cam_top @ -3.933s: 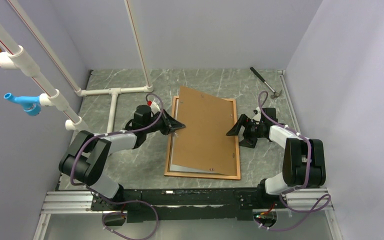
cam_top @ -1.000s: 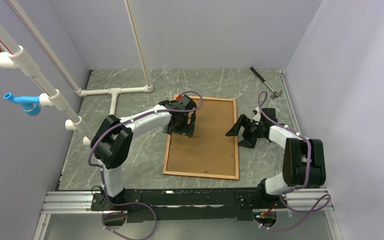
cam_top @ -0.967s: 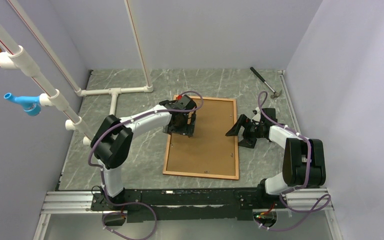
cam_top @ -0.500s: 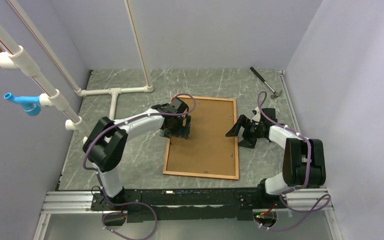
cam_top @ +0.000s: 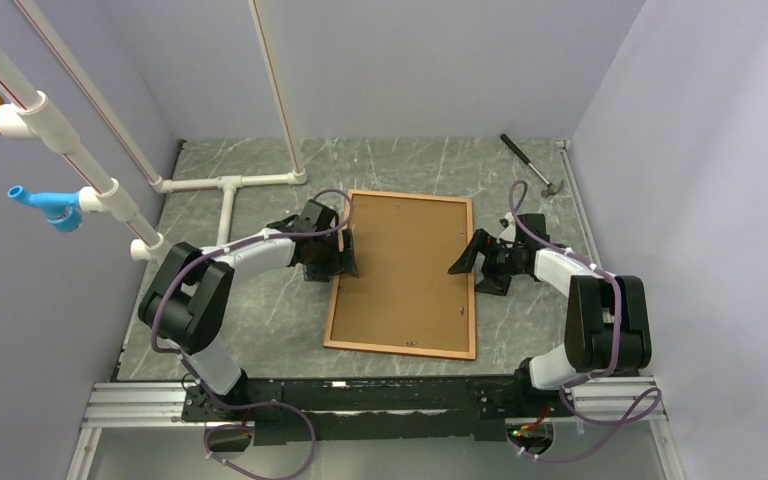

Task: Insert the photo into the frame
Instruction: Move the photo frame to the center of the board.

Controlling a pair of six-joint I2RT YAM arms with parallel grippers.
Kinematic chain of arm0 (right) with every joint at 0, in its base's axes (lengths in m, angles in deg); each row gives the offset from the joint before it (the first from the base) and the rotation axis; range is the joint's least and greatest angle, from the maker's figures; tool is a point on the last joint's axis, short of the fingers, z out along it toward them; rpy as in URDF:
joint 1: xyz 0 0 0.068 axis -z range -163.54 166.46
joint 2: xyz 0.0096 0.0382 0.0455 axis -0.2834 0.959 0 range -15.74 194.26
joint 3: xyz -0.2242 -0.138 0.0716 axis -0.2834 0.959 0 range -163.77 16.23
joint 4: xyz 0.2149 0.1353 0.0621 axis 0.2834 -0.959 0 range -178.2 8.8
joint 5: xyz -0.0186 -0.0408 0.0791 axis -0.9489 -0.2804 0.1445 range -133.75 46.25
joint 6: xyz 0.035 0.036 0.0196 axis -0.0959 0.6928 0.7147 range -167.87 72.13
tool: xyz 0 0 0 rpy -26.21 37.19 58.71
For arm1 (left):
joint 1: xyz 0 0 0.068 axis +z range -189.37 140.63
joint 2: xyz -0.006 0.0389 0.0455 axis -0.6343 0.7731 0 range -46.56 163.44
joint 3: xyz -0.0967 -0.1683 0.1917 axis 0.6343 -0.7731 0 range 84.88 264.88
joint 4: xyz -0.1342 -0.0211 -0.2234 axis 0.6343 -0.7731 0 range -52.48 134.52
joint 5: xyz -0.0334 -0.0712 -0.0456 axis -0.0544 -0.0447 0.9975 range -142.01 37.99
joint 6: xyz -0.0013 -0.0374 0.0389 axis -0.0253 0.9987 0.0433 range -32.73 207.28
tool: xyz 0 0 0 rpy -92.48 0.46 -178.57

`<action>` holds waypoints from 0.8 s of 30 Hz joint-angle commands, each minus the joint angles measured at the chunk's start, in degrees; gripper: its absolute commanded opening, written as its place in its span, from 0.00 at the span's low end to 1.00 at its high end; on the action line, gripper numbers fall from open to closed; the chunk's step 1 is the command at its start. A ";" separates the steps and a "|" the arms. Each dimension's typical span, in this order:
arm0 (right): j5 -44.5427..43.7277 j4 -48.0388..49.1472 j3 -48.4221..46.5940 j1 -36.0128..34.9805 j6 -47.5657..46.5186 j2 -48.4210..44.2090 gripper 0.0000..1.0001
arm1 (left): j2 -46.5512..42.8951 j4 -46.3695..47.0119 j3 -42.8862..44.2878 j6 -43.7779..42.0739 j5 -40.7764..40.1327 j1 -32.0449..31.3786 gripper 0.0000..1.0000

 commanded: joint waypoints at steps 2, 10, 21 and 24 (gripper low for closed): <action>-2.58 -1.05 -2.51 -3.93 -0.48 0.83 0.93 | -0.66 2.93 -0.75 0.23 3.62 -0.01 0.78; -8.52 -3.17 -5.27 -10.10 -0.24 0.89 0.93 | -2.31 1.60 -1.78 -0.49 4.38 -0.01 0.64; -12.87 -4.26 -6.37 -16.24 0.89 1.37 0.93 | -7.39 1.90 -8.56 1.78 3.99 -0.08 0.64; -12.94 -4.30 -5.28 -16.87 1.42 0.21 0.93 | -9.43 1.54 -9.85 2.43 3.09 -0.09 0.65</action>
